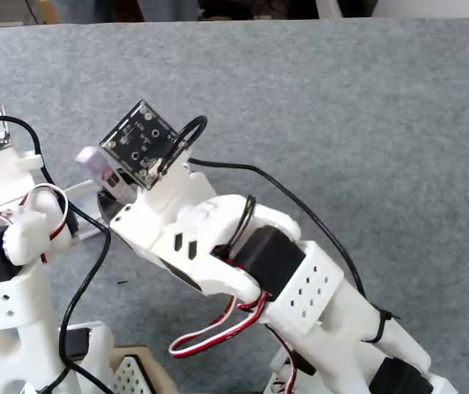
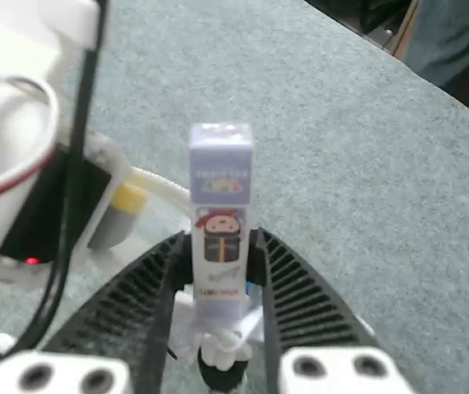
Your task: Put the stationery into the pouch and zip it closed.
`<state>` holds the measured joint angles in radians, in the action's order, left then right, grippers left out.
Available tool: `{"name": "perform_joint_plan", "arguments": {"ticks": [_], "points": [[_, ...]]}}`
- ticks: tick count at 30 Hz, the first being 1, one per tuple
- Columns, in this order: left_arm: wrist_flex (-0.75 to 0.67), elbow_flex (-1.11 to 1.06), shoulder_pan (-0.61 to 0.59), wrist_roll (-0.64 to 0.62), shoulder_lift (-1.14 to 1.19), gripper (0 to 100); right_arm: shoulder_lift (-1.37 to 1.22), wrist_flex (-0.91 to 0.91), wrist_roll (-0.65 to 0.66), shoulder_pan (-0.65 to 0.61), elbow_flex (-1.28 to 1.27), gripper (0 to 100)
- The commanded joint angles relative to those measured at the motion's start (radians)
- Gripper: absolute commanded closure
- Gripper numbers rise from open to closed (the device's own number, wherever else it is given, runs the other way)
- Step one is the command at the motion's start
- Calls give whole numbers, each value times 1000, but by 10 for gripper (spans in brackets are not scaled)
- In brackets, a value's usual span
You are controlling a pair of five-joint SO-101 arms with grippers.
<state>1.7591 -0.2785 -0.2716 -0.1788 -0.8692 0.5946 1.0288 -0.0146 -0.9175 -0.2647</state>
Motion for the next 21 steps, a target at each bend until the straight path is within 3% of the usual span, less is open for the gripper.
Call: {"name": "perform_joint_plan", "arguments": {"ticks": [1, 10, 14, 21], "points": [[0, 53, -13, -12, -23, 971, 33, 8, 48, -6, 19, 874], [0, 53, -13, -12, -23, 971, 48, 37, 77, -8, 19, 841], [0, 53, -12, -12, -23, 971, 44, 3, 204, -43, 16, 989], [0, 53, -13, -12, -23, 971, 13, -3, 238, -77, -1, 986]]}}
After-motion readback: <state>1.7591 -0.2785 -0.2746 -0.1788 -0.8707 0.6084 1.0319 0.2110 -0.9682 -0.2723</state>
